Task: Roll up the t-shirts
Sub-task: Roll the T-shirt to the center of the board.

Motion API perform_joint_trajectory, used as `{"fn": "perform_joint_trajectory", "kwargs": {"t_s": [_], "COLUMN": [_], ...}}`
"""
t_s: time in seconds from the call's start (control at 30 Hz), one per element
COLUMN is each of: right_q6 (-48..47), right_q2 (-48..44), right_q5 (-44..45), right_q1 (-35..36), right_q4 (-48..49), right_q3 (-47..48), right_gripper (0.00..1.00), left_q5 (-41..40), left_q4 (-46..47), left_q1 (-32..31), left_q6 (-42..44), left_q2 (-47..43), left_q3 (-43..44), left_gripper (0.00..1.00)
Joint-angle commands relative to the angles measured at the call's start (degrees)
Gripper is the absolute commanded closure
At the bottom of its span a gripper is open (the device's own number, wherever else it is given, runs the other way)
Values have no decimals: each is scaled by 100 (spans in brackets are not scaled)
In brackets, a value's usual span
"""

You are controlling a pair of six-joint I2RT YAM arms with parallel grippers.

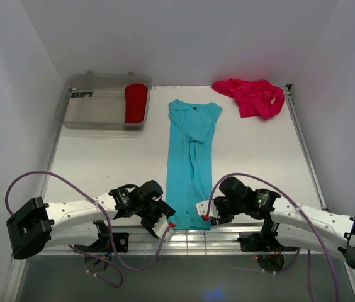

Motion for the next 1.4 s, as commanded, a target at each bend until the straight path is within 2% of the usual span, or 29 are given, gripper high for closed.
{"fn": "perform_joint_trajectory", "kwargs": {"t_s": [0.0, 0.2, 0.27, 0.4, 0.5, 0.67, 0.87, 0.93, 1.03, 1.07, 1.1, 1.27, 1.37], "right_q6": [-1394, -1552, -1430, -1552, -1579, -1526, -1483, -1438, -1333, -1228, -1123, -525, -173], "right_q2": [104, -186, -273, -29, 262, 131, -10, -71, -107, -107, -116, -282, -379], "right_q5": [-288, -24, 90, 222, 336, 565, 574, 547, 468, 468, 555, 706, 504], "right_q1": [532, 1219, 1403, 1430, 1430, 1430, 1430, 1430, 1430, 1430, 1430, 1273, 1027], "right_q4": [-50, 65, 372, 769, 803, 1076, 989, 989, 1076, 1146, 1164, 1208, 1217], "right_q3": [-157, -446, -613, -816, -764, -869, -895, -878, -904, -895, -852, -667, -605], "right_gripper": [52, 52, 52, 52, 54, 56, 71, 77, 85, 87, 89, 92, 92], "left_q5": [344, 370, 537, 731, 784, 714, 265, 292, 301, 301, 301, -68, 97], "left_q4": [264, 351, 404, 212, 176, 280, 940, 958, 993, 993, 1011, 1178, 645], "left_q1": [-27, -27, -27, -27, -27, -27, -27, -36, -36, -36, -27, -9, 183], "left_q6": [606, 984, 1168, 1494, 1757, 2039, 2119, 2075, 2022, 1970, 1891, 698, 370], "left_q2": [-207, -514, -541, -217, 39, 162, 390, 443, 461, 452, 435, 522, 645], "left_q3": [-85, -296, -366, -314, -253, -244, -393, -358, -341, -332, -314, 80, 379], "left_gripper": [28, 33, 35, 43, 43, 43, 44, 50, 68, 87, 98, 100, 100]}}
